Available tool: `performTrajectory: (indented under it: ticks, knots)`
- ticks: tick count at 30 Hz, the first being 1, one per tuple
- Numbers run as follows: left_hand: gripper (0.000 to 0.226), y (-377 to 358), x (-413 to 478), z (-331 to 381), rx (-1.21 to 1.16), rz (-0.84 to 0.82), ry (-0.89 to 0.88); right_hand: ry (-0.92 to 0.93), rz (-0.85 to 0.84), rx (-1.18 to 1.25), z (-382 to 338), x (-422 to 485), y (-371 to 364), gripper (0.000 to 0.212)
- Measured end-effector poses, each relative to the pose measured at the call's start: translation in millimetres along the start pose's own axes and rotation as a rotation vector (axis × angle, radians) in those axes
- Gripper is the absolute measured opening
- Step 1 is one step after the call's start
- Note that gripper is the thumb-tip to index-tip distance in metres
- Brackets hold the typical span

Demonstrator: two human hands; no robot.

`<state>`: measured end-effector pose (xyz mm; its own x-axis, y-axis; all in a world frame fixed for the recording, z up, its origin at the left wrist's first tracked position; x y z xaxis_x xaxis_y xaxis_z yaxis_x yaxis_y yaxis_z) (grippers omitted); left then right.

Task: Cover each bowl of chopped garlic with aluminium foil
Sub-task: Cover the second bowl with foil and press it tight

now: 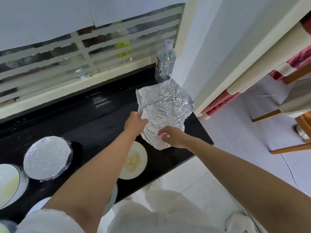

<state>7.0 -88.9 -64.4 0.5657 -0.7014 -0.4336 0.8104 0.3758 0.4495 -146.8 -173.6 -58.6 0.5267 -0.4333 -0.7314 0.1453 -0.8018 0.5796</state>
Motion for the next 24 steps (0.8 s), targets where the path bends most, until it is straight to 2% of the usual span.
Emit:
performTrajectory:
  ticks: [4,7,9,14,19,24]
  knots:
    - [0.055,-2,-3,0,0.036,0.002,-0.021,0.002,0.006,0.032,0,-3,0,0.031]
    - [0.027,-7,-2,-3,0.244,-0.125,-0.052,-0.011,-0.009,0.057,-1,-6,-1,0.032]
    - [0.027,-12,-2,-6,0.359,-0.153,-0.056,-0.018,-0.029,0.064,-1,-9,-2,0.033]
    - [0.041,-17,-7,-7,0.483,-0.024,-0.031,-0.02,-0.043,0.096,7,-15,-9,0.032]
    - [0.024,-15,-12,-9,0.505,0.003,-0.042,-0.007,-0.078,0.075,12,-20,-14,0.029]
    - [0.015,-12,-22,-6,0.45,-0.02,-0.075,-0.001,-0.026,0.085,13,-21,-15,0.03]
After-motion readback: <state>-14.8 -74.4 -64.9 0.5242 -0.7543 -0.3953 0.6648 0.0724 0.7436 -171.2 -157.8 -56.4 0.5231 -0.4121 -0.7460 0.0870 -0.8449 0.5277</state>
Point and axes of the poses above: each hand's wrist, its own x-axis towards the middle knuckle, its own y-axis out of the back of the hand, z = x × y, the point moved 2 cm from there along x, towards the middle knuckle, and after that the axes turned 13 degrees about -y, right-handed, at the moved point
